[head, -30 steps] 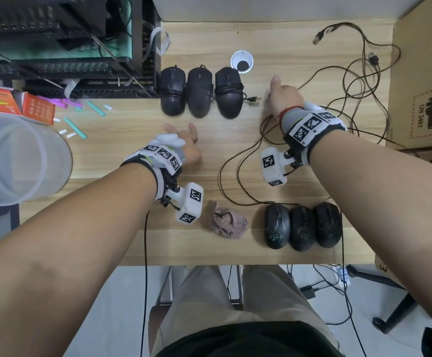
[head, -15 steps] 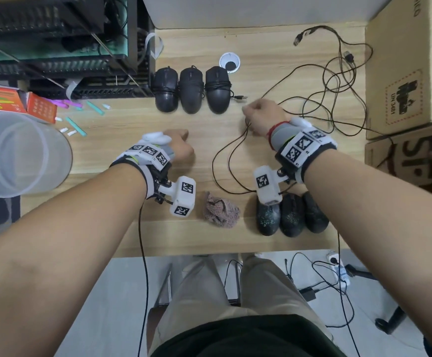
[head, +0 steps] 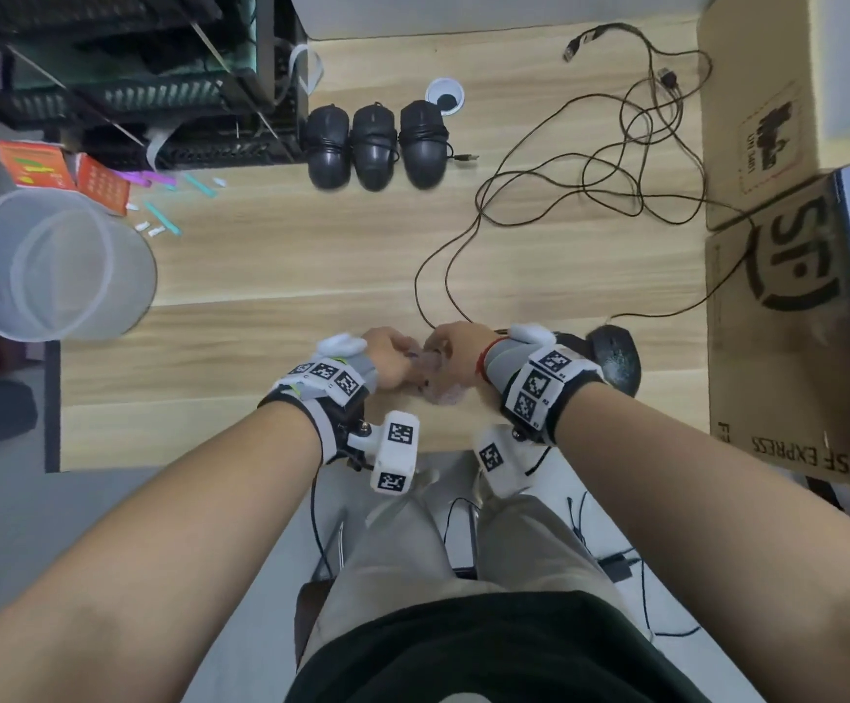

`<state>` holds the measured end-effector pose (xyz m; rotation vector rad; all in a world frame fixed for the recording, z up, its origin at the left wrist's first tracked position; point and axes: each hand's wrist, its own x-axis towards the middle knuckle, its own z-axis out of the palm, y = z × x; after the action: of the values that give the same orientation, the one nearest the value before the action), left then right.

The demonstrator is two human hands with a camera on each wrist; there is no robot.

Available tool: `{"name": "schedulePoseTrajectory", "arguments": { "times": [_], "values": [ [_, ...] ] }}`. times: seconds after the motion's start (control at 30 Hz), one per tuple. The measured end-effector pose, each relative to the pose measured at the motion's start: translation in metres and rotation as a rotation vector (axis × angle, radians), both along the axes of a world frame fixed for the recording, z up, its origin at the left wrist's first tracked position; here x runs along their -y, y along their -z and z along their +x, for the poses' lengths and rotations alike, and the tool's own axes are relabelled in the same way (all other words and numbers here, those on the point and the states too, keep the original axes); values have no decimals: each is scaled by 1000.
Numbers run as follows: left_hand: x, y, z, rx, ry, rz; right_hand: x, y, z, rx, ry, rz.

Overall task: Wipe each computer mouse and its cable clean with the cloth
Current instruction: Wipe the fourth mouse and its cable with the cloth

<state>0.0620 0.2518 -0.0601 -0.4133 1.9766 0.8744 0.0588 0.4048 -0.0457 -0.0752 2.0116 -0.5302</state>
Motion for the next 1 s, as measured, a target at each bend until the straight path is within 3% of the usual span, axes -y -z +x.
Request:
{"name": "schedulePoseTrajectory", "arguments": {
  "times": [0.13,0.27,0.37,0.5,0.67,0.83,1.0],
  "values": [
    [-11,-4,9,41,-326,84,-2,6,21,-42,107,-31],
    [-34,-30,-4,16,-432,225,-24,-2,20,-113,303,-48],
    [-47,-40,-14,-56,-506,181,-58,-13,8,-184,560,-96],
    [-72,-38,-5,-8,-344,85,-114,-27,-2,-240,782,-56],
    [-113,-25,23,50,-152,25,-144,-20,4,-177,787,-35],
    [-142,-16,39,-38,2,-60,-154,-4,9,-221,858,-73],
    [-162,-10,49,-159,41,-129,-161,5,8,-199,863,-99]
  ]
}}
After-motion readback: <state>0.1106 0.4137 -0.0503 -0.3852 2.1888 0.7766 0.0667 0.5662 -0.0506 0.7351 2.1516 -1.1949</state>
